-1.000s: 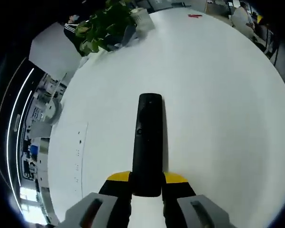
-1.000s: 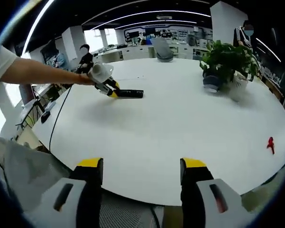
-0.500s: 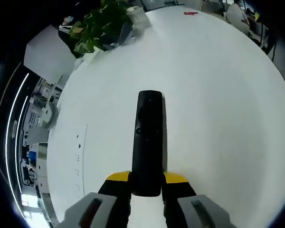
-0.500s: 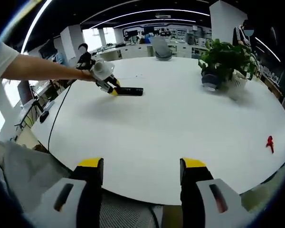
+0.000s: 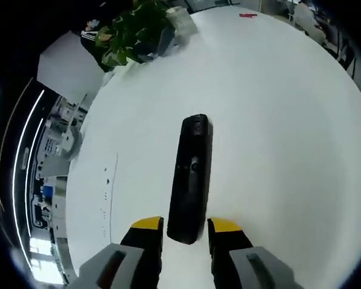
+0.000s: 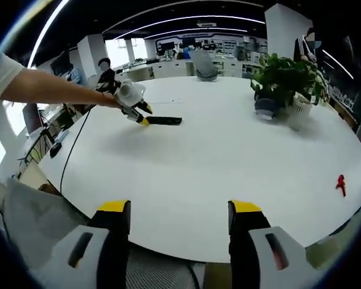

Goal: Press the specified remote control buttons in sequence, fully releasing each button before pressing the next.

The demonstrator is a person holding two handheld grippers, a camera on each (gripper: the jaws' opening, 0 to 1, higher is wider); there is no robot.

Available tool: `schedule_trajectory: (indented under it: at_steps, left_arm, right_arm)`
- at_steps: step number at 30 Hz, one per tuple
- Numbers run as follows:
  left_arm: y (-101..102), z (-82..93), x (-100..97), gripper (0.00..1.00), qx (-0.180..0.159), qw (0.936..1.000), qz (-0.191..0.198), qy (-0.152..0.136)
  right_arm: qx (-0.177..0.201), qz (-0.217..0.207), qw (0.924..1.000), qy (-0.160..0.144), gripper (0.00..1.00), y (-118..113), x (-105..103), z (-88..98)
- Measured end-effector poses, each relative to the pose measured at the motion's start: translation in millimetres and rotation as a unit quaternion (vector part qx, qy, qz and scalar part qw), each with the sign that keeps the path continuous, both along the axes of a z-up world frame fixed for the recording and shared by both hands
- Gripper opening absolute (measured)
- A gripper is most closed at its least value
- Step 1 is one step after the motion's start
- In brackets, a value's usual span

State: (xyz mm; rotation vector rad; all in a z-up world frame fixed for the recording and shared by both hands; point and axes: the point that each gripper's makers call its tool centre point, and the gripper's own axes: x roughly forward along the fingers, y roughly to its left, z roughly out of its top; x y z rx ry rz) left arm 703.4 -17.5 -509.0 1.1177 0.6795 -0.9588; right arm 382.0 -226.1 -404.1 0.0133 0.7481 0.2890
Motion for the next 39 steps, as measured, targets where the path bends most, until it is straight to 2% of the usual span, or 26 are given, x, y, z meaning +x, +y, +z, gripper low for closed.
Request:
schedule_trajectory:
  at_steps: [2, 3, 4, 6, 8, 11, 13, 14, 15, 16, 18, 19, 20, 21, 22, 23, 24, 26, 27, 28, 29, 30, 32, 33, 39]
  left_arm:
    - [1.3, 0.6, 1.0, 0.31, -0.006, 0.9998, 0.015, 0.009]
    - [1.5, -0.7, -3.2, 0.33, -0.017, 0.9990, 0.030, 0.027]
    - [0.6, 1.8, -0.4, 0.40, -0.026, 0.9988, 0.036, 0.020]
    - [1.5, 6.6, -3.8, 0.43, -0.049, 0.9967, 0.057, 0.031]
    - [1.1, 19.5, -3.9, 0.47, -0.079, 0.9942, 0.070, 0.020]
    - [0.5, 40.1, -9.3, 0.52, -0.123, 0.9887, 0.085, 0.010]
    - [-4.6, 59.3, -19.4, 0.63, -0.171, 0.9815, 0.086, 0.003]
    - [-6.5, 68.8, -26.3, 0.68, -0.199, 0.9755, 0.094, 0.007]
    - [-5.3, 75.3, -32.1, 0.71, -0.211, 0.9722, 0.101, 0.007]
    - [-6.3, 89.3, -36.6, 0.73, -0.237, 0.9666, 0.096, -0.012]
    - [-0.4, 101.3, -46.5, 0.76, -0.244, 0.9638, 0.106, -0.025]
    - [0.5, 107.9, -49.9, 0.77, -0.257, 0.9594, 0.111, -0.032]
    - [-1.3, 115.4, -59.8, 0.78, -0.282, 0.9521, 0.115, -0.022]
    - [-1.3, 116.8, -72.3, 0.85, -0.297, 0.9468, 0.123, 0.003]
    - [0.5, 119.3, -76.3, 0.92, -0.304, 0.9445, 0.125, 0.001]
    - [6.4, 120.1, -83.9, 0.95, -0.297, 0.9471, 0.121, 0.001]
    - [9.7, 122.2, -88.7, 0.95, -0.301, 0.9454, 0.126, -0.001]
    - [14.6, 129.5, -101.4, 0.97, -0.324, 0.9352, 0.143, 0.001]
    - [16.2, 132.4, -107.3, 1.00, -0.332, 0.9320, 0.146, 0.001]
    - [18.7, 139.6, -113.8, 1.00, -0.346, 0.9259, 0.151, -0.007]
    - [21.0, 143.3, -120.4, 1.00, -0.350, 0.9236, 0.155, -0.010]
    - [24.9, 150.4, -127.6, 1.00, -0.357, 0.9197, 0.161, -0.025]
    - [30.8, 156.0, -141.3, 1.00, -0.356, 0.9193, 0.164, -0.037]
    - [32.8, 158.7, -146.0, 1.00, -0.360, 0.9166, 0.169, -0.039]
    - [44.1, 179.2, -179.7, 1.00, -0.396, 0.8927, 0.205, -0.064]
  right_arm:
    - [-0.001, 0.002, 1.0000, -0.002, 0.68, 0.4, 0.1, 0.6]
    - [-0.003, 0.002, 1.0000, -0.004, 0.68, 0.3, 0.5, 1.0]
    - [-0.003, 0.003, 1.0000, -0.005, 0.68, 0.5, 0.5, 1.5]
    - [0.009, 0.000, 0.9997, -0.021, 0.68, 2.0, 2.8, 8.2]
    - [-0.002, -0.003, 0.9998, -0.022, 0.69, -1.4, 3.2, 7.4]
    - [0.003, -0.002, 0.9996, -0.027, 0.70, 0.5, 4.1, 9.6]
    - [-0.003, 0.000, 0.9993, -0.038, 0.72, 0.1, 5.0, 12.7]
    - [-0.003, 0.001, 0.9990, -0.044, 0.72, 0.7, 5.8, 14.6]
    - [-0.006, 0.004, 0.9987, -0.050, 0.72, 0.8, 6.5, 16.3]
    - [-0.008, 0.005, 0.9984, -0.056, 0.73, 0.9, 7.1, 18.4]
    - [-0.010, 0.003, 0.9969, -0.079, 0.76, 0.0, 10.3, 25.4]
    - [-0.015, 0.000, 0.9958, -0.090, 0.79, -1.8, 12.3, 28.5]
    - [-0.020, -0.002, 0.9950, -0.098, 0.82, -3.4, 13.1, 30.3]
    - [-0.021, -0.002, 0.9950, -0.098, 0.84, -3.4, 13.2, 30.1]
    - [-0.023, -0.002, 0.9949, -0.098, 0.85, -3.9, 13.6, 29.8]
    - [-0.027, 0.000, 0.9949, -0.097, 0.86, -3.6, 13.5, 29.4]
    - [-0.028, 0.002, 0.9945, -0.101, 0.89, -2.9, 13.6, 30.9]
    - [-0.036, 0.000, 0.9906, -0.132, 0.94, -3.8, 17.8, 39.8]
    - [-0.038, -0.001, 0.9897, -0.138, 0.99, -4.3, 18.2, 41.6]
    - [-0.038, -0.003, 0.9889, -0.143, 1.00, -5.0, 19.0, 43.0]
    - [-0.040, -0.005, 0.9887, -0.145, 1.00, -5.8, 19.7, 43.2]
    - [-0.042, -0.005, 0.9887, -0.144, 1.00, -6.1, 19.9, 42.7]
    - [-0.042, -0.003, 0.9893, -0.139, 1.00, -5.0, 19.6, 41.1]
    - [-0.043, 0.000, 0.9894, -0.138, 1.00, -3.7, 19.2, 40.7]
    - [-0.052, 0.011, 0.9868, -0.153, 1.00, -0.5, 18.8, 45.5]
